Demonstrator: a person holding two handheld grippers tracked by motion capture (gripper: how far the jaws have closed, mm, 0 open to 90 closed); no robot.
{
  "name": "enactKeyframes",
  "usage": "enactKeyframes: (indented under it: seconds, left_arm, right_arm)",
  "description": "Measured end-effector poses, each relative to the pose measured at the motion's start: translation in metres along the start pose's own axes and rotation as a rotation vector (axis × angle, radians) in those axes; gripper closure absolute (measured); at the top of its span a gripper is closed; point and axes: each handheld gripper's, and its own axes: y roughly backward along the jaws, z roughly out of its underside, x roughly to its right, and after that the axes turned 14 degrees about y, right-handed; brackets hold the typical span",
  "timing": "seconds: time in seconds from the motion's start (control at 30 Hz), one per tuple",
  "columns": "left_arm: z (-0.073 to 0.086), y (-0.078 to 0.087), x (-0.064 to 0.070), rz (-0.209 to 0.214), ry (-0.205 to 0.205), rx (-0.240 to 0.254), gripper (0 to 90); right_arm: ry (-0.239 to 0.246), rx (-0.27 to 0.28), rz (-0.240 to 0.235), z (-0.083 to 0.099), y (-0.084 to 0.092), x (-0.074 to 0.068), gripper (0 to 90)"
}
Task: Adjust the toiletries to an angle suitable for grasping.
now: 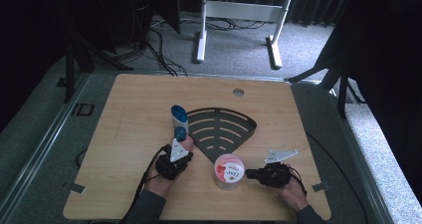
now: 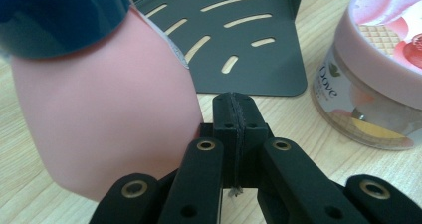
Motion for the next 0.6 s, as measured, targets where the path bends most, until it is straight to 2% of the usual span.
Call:
enactKeyframes:
  seconds: [0.47, 0.53, 0.6]
  left_arm:
    - [0.003, 0.009, -0.024, -0.052, 0.053, 0.010, 89.8]
    - [0.004, 0.010, -0.026, -0.040, 0.063, 0.006, 88.9]
    - [0.005, 0.010, -0.025, -0.036, 0.051, -0.005, 86.0]
  right_arm:
    - [0.002, 0.001, 0.001, 0.000, 0.001, 0.001, 87.1]
    - [0.002, 0.000, 0.004, 0.000, 0.001, 0.001, 86.3]
    - [0.000, -0.002, 0.007, 0.001, 0.001, 0.002, 85.8]
